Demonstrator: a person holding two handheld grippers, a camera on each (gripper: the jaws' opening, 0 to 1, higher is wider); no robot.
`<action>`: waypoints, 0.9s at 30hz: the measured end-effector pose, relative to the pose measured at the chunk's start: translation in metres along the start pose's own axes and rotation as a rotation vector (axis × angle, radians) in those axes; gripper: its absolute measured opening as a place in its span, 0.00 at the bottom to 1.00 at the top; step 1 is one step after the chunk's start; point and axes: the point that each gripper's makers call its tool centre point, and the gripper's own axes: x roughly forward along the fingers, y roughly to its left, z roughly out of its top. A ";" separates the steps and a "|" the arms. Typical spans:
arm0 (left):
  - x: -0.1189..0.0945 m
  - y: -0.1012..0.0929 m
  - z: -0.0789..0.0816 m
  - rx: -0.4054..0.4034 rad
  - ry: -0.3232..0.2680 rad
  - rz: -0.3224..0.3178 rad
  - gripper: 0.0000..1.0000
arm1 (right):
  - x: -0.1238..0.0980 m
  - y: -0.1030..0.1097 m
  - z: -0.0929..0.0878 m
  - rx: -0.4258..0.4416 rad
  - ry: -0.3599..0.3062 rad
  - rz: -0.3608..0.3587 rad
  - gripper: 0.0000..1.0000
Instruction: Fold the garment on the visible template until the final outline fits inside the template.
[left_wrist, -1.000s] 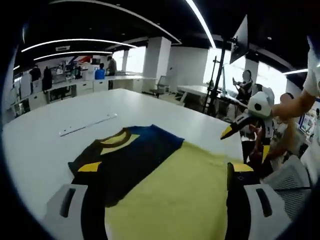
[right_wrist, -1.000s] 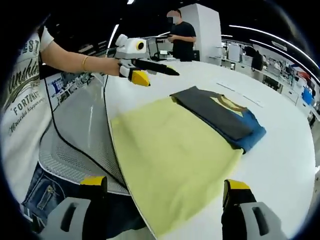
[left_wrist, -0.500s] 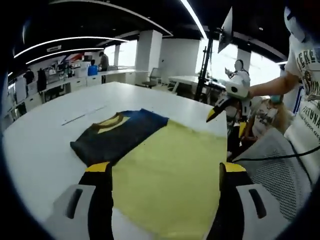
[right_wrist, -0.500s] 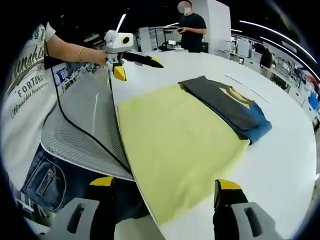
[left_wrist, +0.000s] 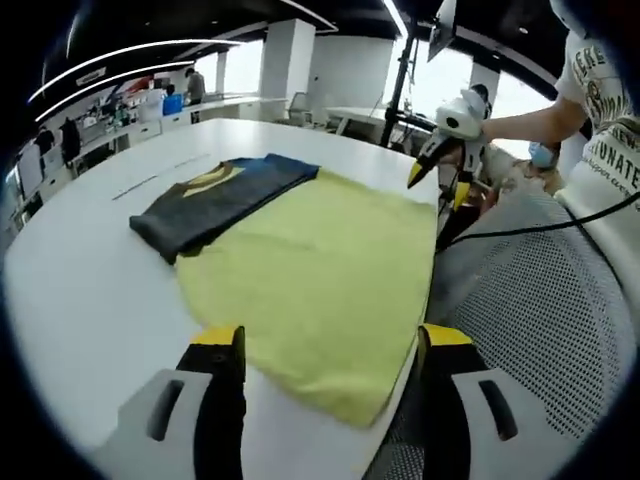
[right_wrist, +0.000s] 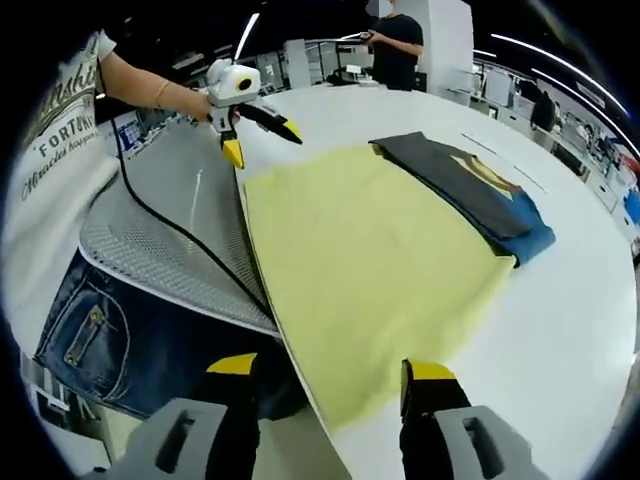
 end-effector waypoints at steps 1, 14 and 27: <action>-0.001 -0.004 -0.004 0.003 0.014 -0.010 0.60 | 0.001 0.000 -0.002 -0.005 0.006 -0.001 0.49; 0.001 -0.020 -0.033 0.060 0.123 -0.054 0.43 | 0.002 -0.008 -0.020 -0.055 0.061 -0.031 0.35; 0.001 -0.022 -0.049 0.154 0.215 -0.047 0.26 | 0.012 -0.009 -0.035 -0.149 0.150 -0.039 0.28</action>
